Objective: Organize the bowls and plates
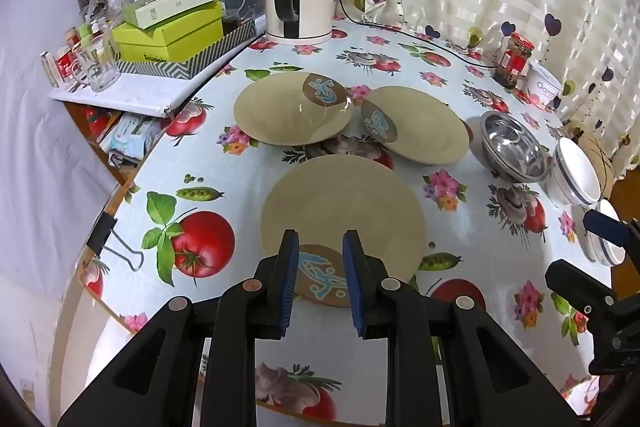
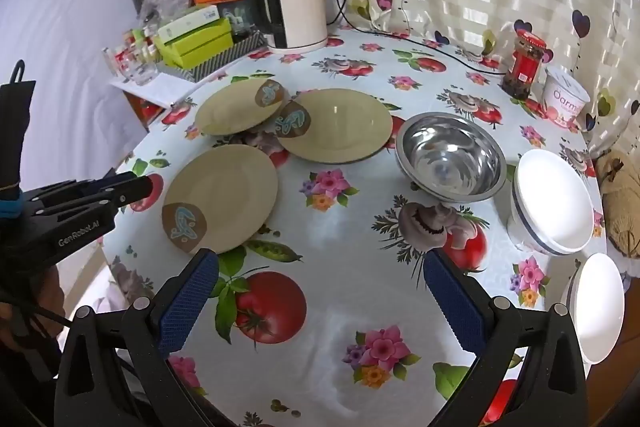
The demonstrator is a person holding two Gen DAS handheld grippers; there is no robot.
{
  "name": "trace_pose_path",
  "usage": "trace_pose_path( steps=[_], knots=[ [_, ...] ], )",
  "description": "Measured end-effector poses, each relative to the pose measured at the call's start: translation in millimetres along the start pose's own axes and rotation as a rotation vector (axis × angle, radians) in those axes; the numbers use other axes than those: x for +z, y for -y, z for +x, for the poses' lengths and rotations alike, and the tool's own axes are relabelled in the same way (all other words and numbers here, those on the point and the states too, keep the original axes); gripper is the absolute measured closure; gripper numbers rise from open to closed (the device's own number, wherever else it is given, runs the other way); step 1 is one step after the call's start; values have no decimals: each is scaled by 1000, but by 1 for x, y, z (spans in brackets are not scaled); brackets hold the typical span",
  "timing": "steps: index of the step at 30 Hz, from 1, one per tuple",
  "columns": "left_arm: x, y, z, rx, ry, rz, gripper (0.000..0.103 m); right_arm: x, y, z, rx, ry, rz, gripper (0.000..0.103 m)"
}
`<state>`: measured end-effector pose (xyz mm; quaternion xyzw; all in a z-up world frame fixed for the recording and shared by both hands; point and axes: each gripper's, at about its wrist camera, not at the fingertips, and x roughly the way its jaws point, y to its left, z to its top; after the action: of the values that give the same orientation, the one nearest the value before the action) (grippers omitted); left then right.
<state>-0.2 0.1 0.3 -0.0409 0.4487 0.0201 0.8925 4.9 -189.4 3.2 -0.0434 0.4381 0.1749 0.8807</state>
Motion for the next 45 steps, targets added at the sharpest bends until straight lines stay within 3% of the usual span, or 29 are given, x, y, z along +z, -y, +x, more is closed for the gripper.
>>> trace_pose_path(
  steps=[45],
  knots=[
    [-1, 0, -1, 2, -1, -1, 79, 5, -6, 1, 33, 0, 2, 0]
  ],
)
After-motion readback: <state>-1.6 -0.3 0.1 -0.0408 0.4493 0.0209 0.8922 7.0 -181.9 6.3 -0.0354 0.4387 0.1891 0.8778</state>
